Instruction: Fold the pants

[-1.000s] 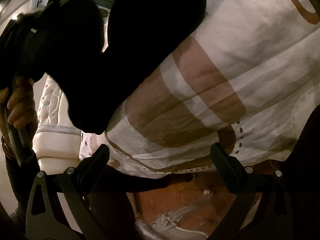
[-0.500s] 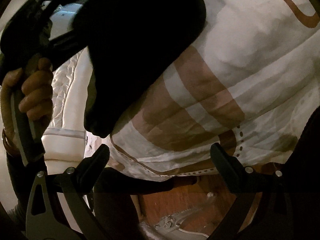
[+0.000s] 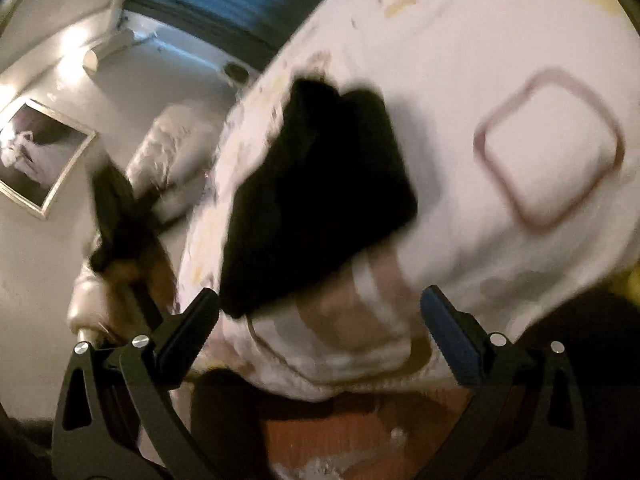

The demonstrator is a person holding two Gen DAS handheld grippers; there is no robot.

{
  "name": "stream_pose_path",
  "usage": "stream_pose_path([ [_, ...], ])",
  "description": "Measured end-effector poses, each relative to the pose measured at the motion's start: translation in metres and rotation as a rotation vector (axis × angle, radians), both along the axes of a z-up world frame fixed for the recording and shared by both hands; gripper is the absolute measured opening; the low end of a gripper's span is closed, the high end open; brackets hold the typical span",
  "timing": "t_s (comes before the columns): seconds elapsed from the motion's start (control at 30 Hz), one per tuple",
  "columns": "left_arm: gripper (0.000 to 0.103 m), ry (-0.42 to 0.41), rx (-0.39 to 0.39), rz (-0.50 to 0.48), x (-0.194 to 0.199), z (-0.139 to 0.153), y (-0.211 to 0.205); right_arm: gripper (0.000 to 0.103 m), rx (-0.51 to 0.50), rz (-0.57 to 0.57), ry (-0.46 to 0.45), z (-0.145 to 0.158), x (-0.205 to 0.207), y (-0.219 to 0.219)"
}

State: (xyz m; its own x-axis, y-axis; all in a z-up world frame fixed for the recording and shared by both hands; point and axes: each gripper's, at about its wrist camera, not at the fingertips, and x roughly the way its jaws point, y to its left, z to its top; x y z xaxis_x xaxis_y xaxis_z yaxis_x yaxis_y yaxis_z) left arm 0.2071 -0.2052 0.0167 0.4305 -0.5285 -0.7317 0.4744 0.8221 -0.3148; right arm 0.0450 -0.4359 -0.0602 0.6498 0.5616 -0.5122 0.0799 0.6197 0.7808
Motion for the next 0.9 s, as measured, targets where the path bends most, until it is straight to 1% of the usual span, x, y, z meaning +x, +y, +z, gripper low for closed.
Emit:
stream_pose_path([
  [0.1, 0.075, 0.041, -0.027, 0.111, 0.009, -0.017, 0.043, 0.101, -0.059, -0.011, 0.005, 0.015, 0.028, -0.019],
  [0.17, 0.075, 0.063, -0.05, 0.164, 0.011, -0.026, 0.065, 0.101, -0.083, 0.02, 0.019, 0.015, 0.054, -0.028],
  [0.2, 0.075, 0.078, -0.063, 0.19, 0.012, -0.032, 0.078, 0.101, -0.068, 0.04, 0.038, 0.011, 0.068, -0.034],
  [0.27, 0.075, 0.118, -0.115, 0.219, 0.014, -0.041, 0.099, 0.101, -0.011, 0.057, 0.083, -0.001, 0.092, -0.044],
  [0.33, 0.075, 0.202, -0.211, 0.219, 0.019, -0.056, 0.117, 0.101, 0.059, 0.07, 0.142, -0.017, 0.113, -0.052],
  [0.37, 0.075, 0.232, -0.245, 0.211, 0.021, -0.061, 0.123, 0.101, 0.086, 0.077, 0.153, -0.023, 0.119, -0.05],
  [0.4, 0.075, 0.282, -0.305, 0.196, 0.025, -0.071, 0.131, 0.101, 0.118, 0.082, 0.166, -0.029, 0.126, -0.052],
  [0.5, 0.076, 0.399, -0.434, 0.187, 0.032, -0.094, 0.148, 0.101, 0.177, 0.087, 0.209, -0.046, 0.14, -0.054],
  [0.6, 0.078, 0.479, -0.52, 0.187, 0.038, -0.111, 0.157, 0.101, 0.238, 0.101, 0.229, -0.058, 0.147, -0.051],
  [0.67, 0.079, 0.495, -0.553, 0.176, 0.04, -0.116, 0.159, 0.101, 0.231, 0.106, 0.232, -0.06, 0.151, -0.047],
  [0.7, 0.08, 0.498, -0.557, 0.172, 0.041, -0.117, 0.159, 0.101, 0.228, 0.114, 0.231, -0.059, 0.152, -0.045],
  [0.77, 0.083, 0.5, -0.538, 0.181, 0.044, -0.119, 0.16, 0.101, 0.219, 0.128, 0.235, -0.058, 0.153, -0.043],
  [0.83, 0.085, 0.506, -0.539, 0.195, 0.045, -0.12, 0.163, 0.101, 0.221, 0.14, 0.237, -0.057, 0.156, -0.04],
  [0.9, 0.085, 0.534, -0.585, 0.211, 0.047, -0.126, 0.17, 0.101, 0.223, 0.159, 0.24, -0.057, 0.16, -0.035],
])
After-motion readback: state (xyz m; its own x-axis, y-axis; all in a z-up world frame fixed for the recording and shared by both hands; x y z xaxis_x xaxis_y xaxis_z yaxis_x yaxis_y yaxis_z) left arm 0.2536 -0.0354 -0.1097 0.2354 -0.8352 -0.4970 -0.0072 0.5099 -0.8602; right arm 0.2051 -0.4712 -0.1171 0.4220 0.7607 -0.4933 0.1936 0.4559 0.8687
